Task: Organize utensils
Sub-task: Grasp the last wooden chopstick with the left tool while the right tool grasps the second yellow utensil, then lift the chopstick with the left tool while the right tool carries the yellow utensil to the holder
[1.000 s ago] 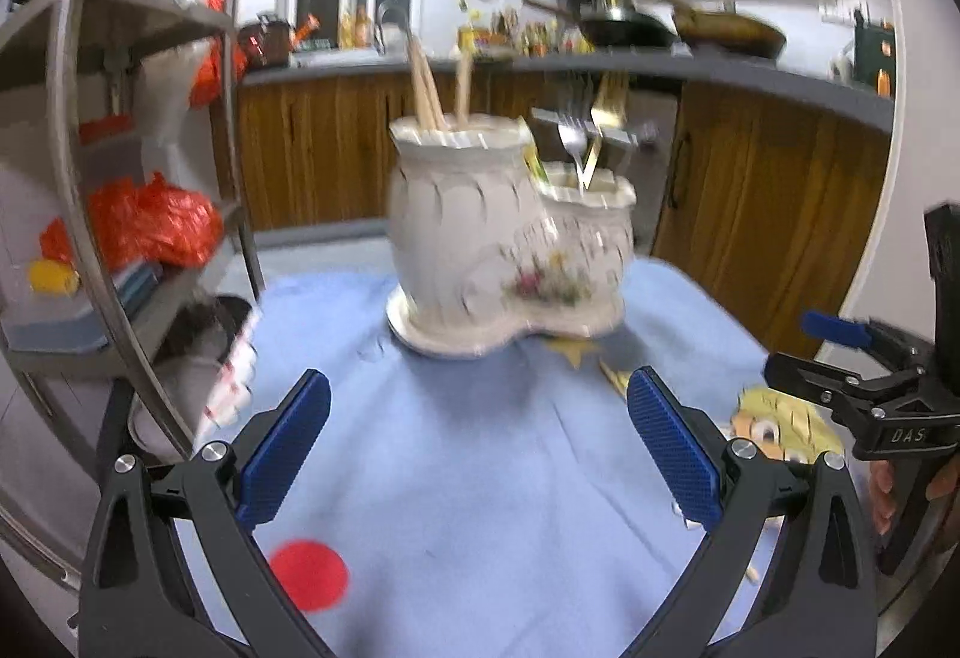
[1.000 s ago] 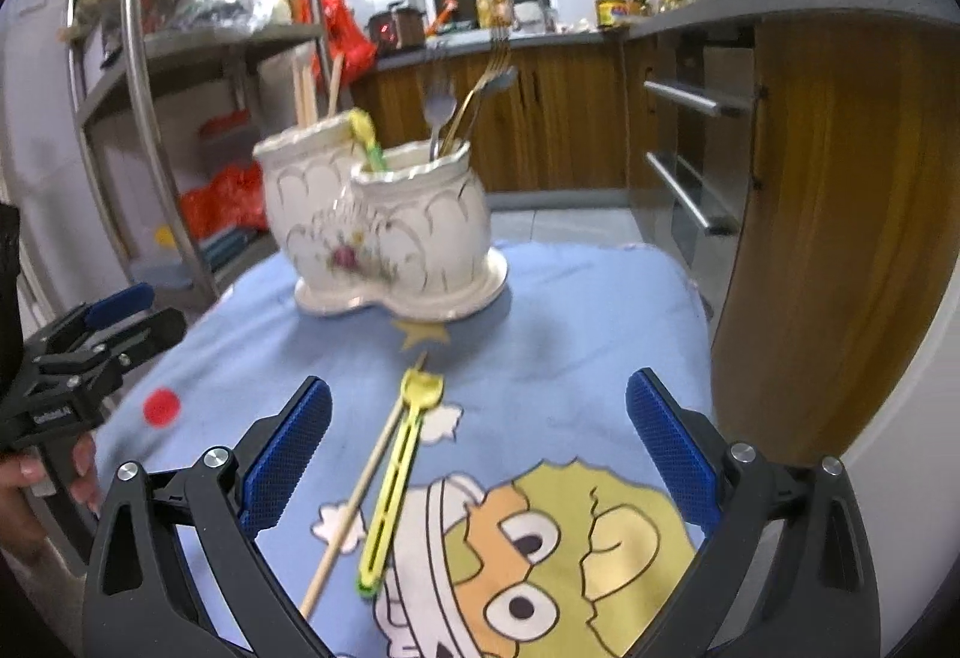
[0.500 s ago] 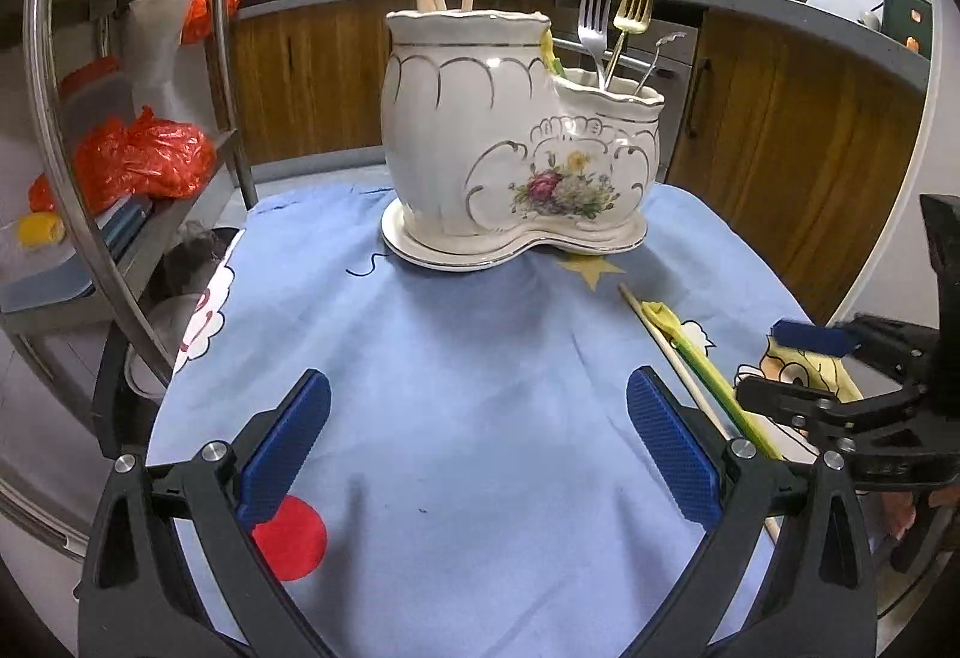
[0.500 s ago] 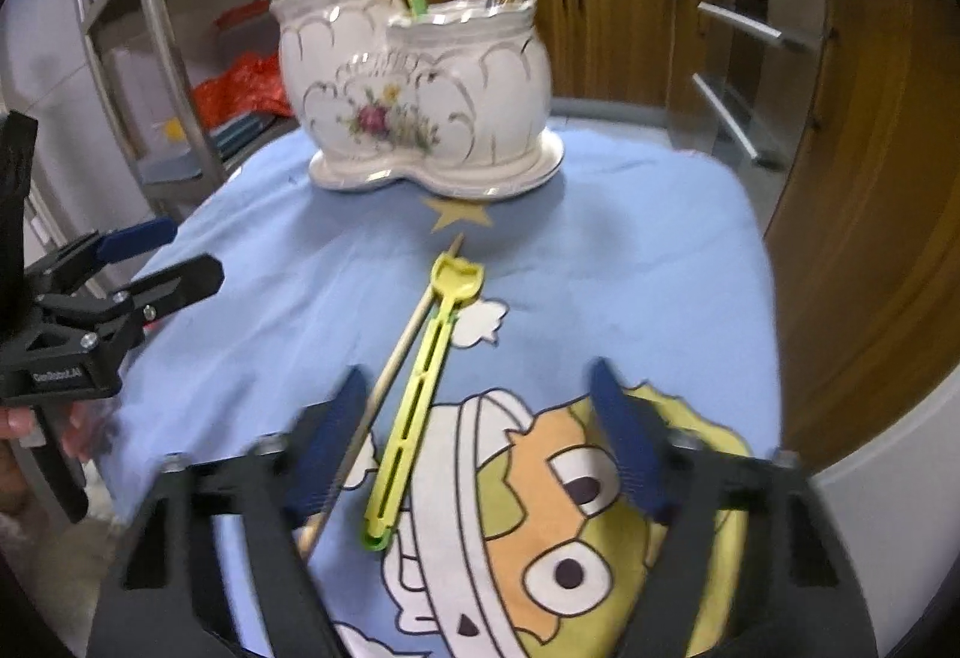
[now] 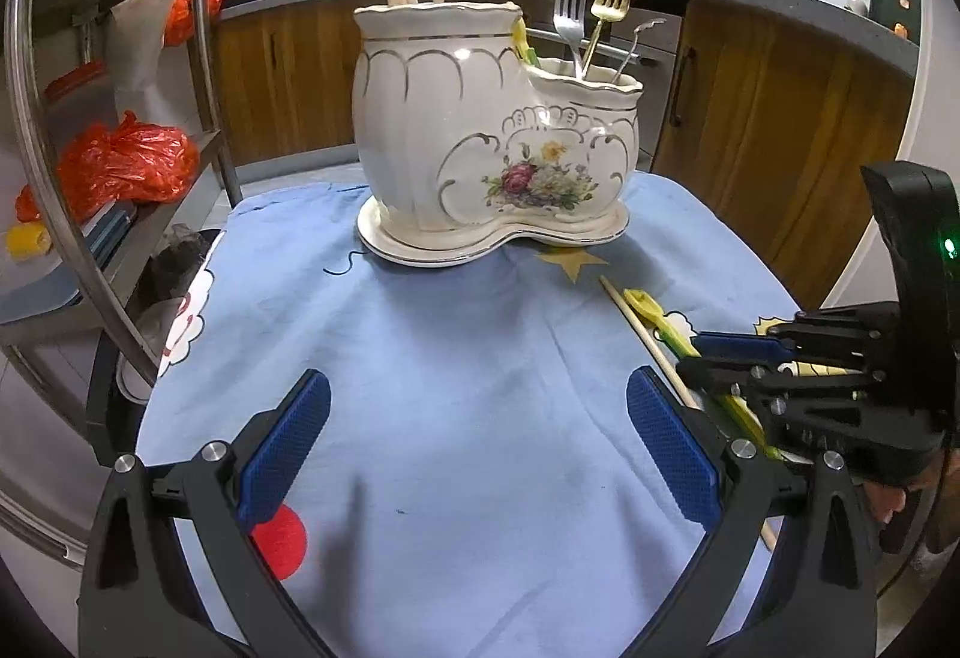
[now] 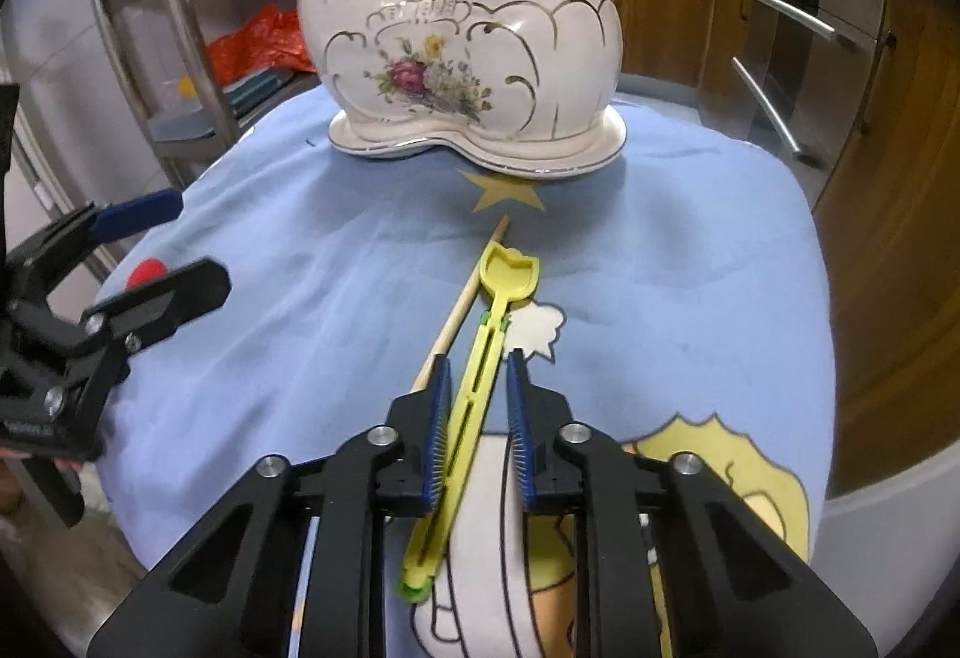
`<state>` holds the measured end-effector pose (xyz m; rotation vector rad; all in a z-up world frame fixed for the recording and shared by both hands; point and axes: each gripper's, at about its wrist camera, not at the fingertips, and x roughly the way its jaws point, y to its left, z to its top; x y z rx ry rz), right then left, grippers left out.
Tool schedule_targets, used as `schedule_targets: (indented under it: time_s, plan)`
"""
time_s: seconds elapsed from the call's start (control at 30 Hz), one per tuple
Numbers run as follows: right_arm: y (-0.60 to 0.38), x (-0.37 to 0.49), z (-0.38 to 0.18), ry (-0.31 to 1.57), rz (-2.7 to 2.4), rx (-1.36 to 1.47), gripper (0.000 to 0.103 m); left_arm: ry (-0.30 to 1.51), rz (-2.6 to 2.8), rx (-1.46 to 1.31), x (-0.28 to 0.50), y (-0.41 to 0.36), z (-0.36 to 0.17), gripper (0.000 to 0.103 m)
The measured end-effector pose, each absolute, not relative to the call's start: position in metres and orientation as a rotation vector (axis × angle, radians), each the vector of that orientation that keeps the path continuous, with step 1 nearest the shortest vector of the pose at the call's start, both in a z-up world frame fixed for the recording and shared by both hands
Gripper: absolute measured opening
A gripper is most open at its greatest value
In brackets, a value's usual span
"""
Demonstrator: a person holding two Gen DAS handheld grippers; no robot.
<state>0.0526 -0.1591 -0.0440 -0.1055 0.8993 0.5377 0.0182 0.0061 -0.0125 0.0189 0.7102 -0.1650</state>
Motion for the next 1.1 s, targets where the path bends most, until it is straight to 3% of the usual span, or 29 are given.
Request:
schedule_targets:
  time_s: [0.3,0.47,0.53,0.7,0.8,0.9,1.1]
  plan:
    - [-0.204,0.061,-0.028,0.854,0.541,0.068,0.011,0.770,-0.253,0.049,0.019,-0.029,-0.015,0.096]
    - [-0.221,0.063,-0.024,0.841,0.529,0.111,0.011,0.846,-0.313,0.092,0.021,-0.062,-0.018,0.073]
    - [-0.223,0.061,-0.022,0.834,0.530,0.109,0.011,0.871,-0.322,0.115,0.023,-0.075,-0.020,0.055]
    - [-0.227,0.057,-0.019,0.815,0.539,0.098,0.011,0.935,-0.295,0.167,0.035,-0.096,-0.034,0.023]
    - [-0.228,0.054,-0.017,0.808,0.551,0.097,0.011,0.914,-0.277,0.203,0.038,-0.101,-0.036,0.010]
    - [-0.229,0.051,-0.015,0.797,0.561,0.089,0.011,0.926,-0.293,0.227,0.039,-0.101,-0.033,0.005]
    - [-0.232,0.048,-0.010,0.777,0.575,0.106,0.011,0.989,-0.296,0.222,0.047,-0.089,-0.032,0.006]
